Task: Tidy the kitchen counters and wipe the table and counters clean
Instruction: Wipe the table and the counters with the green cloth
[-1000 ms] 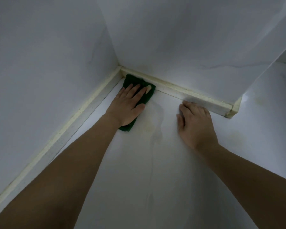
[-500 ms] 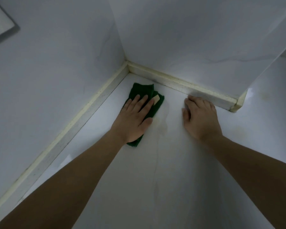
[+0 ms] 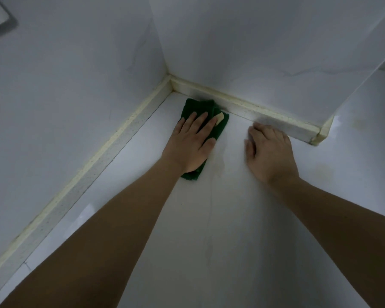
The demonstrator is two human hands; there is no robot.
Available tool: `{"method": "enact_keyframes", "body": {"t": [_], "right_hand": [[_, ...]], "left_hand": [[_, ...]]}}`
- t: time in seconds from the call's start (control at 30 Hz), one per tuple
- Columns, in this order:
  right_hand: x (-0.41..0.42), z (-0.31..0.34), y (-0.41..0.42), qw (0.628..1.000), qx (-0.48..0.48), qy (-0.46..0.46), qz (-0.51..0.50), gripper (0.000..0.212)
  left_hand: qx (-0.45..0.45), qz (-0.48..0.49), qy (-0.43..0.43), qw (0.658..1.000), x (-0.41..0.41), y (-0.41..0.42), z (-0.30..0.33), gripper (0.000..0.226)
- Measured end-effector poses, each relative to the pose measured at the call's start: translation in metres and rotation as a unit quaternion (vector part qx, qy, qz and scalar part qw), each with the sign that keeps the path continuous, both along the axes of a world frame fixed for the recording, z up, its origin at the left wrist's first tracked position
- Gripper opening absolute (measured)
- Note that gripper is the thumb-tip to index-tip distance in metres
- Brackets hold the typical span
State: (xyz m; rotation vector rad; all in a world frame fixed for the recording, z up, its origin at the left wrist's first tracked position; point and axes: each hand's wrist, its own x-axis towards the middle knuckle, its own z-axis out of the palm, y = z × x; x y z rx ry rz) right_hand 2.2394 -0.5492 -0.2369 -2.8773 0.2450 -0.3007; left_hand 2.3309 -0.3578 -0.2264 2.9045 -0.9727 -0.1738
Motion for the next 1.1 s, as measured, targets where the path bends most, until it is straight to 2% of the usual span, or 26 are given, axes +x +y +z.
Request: {"method": "enact_keyframes", "body": {"t": [0.2,0.5,0.8,0.9,1.1], "right_hand": [[0.004,-0.003,-0.003,1.0,0.003,-0.006,0.004,0.042],[0.002,-0.001,-0.004,1.0,0.008,-0.009,0.003,0.047],[-0.001,0.003,0.001,1.0,0.008,-0.011,0.0,0.045],[0.0,0.001,0.0,1.0,0.014,-0.015,0.003,0.041],[0.0,-0.001,0.001,0.997,0.058,-0.047,-0.009,0.046]], "left_hand": [[-0.017,0.004,-0.014,1.0,0.027,-0.015,0.0,0.056],[0.012,-0.027,-0.004,1.0,-0.021,0.032,0.0,0.06],[-0.023,0.138,0.002,0.99,-0.099,0.021,-0.001,0.066],[-0.016,0.138,0.002,0.99,-0.091,0.017,-0.001,0.066],[-0.044,0.144,0.009,0.989,-0.06,-0.026,-0.004,0.057]]}}
